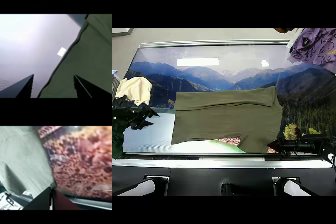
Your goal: Fold the clothes and pants, and hang the long-sleeved shirts on hangers.
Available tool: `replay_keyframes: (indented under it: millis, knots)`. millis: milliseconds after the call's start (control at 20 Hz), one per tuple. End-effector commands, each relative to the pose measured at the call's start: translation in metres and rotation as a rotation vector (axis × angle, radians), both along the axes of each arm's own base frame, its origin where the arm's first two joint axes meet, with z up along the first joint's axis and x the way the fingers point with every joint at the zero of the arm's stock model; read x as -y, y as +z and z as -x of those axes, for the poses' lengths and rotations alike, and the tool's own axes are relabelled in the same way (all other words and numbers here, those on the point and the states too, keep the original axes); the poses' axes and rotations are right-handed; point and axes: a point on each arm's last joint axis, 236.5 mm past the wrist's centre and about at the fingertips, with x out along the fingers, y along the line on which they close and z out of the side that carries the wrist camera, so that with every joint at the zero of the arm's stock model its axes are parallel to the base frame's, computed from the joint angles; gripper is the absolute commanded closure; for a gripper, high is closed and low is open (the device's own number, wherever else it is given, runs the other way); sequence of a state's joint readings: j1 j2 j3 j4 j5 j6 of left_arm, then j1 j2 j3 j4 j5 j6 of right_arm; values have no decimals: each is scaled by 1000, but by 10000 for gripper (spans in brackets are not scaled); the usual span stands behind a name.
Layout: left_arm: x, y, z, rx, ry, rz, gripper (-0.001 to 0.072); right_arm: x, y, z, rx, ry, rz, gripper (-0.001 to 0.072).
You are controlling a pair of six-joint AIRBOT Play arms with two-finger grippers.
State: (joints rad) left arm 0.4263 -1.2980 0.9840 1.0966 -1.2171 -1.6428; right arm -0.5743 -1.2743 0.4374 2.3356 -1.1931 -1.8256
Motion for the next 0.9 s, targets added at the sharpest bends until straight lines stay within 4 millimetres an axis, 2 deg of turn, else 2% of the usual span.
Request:
replay_keyframes:
  millis: [0, 150, 300, 450, 600, 850]
  knots:
    - [-4, -16, 21, -1, -1, 57, 129, 2, 1, -4, 17, 5, 7, 682]
    - [29, -32, 52, 0, -53, 242, 130, 0, 3, -3, 19, 14, -2, 683]
    - [49, -53, 79, -57, -85, 283, 130, -1, 4, -2, 20, 20, -7, 683]
    - [60, -62, 96, -96, -101, 308, 130, -1, 4, -2, 20, 21, -8, 683]
    - [69, -66, 101, -109, -129, 313, 130, -1, 5, -1, 19, 23, -11, 683]
    - [81, -72, 95, -95, -185, 266, 134, 2, 9, -5, 52, 26, 15, 683]
